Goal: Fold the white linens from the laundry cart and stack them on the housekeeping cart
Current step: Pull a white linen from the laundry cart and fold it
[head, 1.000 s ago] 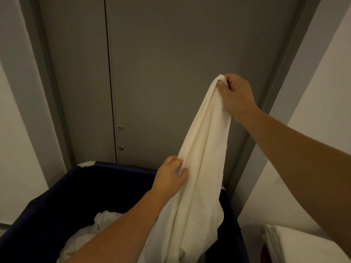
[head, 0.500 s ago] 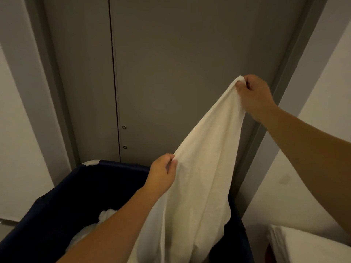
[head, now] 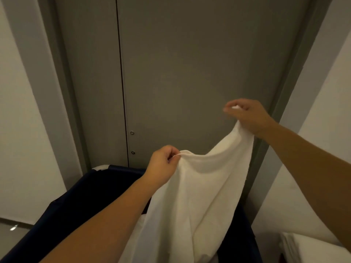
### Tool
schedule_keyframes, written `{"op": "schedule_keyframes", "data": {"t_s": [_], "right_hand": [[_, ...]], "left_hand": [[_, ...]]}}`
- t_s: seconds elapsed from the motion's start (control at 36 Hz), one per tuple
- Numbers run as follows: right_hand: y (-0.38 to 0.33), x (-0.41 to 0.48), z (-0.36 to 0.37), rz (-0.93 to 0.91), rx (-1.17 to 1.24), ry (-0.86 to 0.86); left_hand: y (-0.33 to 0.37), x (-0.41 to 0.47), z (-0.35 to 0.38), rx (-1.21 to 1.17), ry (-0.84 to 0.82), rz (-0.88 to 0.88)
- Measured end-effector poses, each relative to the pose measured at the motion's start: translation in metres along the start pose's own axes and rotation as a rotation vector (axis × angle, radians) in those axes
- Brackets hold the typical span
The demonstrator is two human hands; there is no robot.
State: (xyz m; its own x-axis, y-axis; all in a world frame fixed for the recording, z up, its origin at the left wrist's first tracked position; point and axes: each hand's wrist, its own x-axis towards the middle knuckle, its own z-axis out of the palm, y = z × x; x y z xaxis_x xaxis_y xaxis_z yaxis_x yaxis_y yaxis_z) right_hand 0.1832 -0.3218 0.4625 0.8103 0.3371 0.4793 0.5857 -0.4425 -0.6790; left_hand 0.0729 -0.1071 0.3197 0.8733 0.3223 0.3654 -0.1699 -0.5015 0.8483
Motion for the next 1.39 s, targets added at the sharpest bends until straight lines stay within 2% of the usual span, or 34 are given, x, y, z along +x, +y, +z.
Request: {"op": "schedule_keyframes", "data": {"t_s": [0.11, 0.22, 0.36, 0.47, 0.69, 0.81, 0.89, 0.97, 1.14, 1.25, 1.31, 1.39], "right_hand": [[-0.012, -0.01, 0.014, -0.06, -0.227, -0.26], [-0.018, -0.028, 0.041, -0.088, -0.316, -0.501], [-0.012, -0.044, 0.062, -0.041, -0.366, -0.614], [-0.006, -0.047, 0.069, 0.0, -0.411, -0.613], [-0.008, -0.044, 0.073, -0.061, -0.525, -0.573], [-0.011, -0.039, 0.068, -0.127, -0.562, -0.477], [-0.016, -0.03, 0.057, -0.12, -0.561, -0.377], [-0.021, -0.021, 0.043, -0.081, -0.551, -0.315], [-0.038, -0.006, 0.024, -0.098, -0.577, -0.269], [-0.045, -0.001, 0.013, -0.123, -0.603, -0.245], [-0.048, 0.001, 0.011, -0.139, -0.622, -0.238], [-0.052, -0.001, 0.013, -0.155, -0.646, -0.228]], "left_hand": [[0.008, 0.0, 0.005, -0.04, -0.032, 0.027], [0.016, 0.0, 0.01, -0.01, -0.038, 0.072], [0.021, 0.001, 0.01, 0.005, -0.041, 0.072], [0.021, -0.001, 0.01, -0.004, -0.038, 0.067], [0.021, -0.006, 0.014, 0.01, -0.047, 0.104], [0.016, -0.007, 0.009, -0.04, -0.089, 0.055], [0.006, -0.014, 0.008, 0.047, -0.15, 0.018], [-0.006, -0.025, 0.01, 0.09, -0.104, 0.013], [-0.011, -0.029, 0.014, -0.041, 0.034, 0.118], [-0.025, -0.021, 0.012, 0.22, 0.038, 0.368], [-0.028, -0.017, 0.008, 0.336, 0.024, 0.299], [-0.025, -0.016, 0.007, 0.342, -0.023, 0.225]]}}
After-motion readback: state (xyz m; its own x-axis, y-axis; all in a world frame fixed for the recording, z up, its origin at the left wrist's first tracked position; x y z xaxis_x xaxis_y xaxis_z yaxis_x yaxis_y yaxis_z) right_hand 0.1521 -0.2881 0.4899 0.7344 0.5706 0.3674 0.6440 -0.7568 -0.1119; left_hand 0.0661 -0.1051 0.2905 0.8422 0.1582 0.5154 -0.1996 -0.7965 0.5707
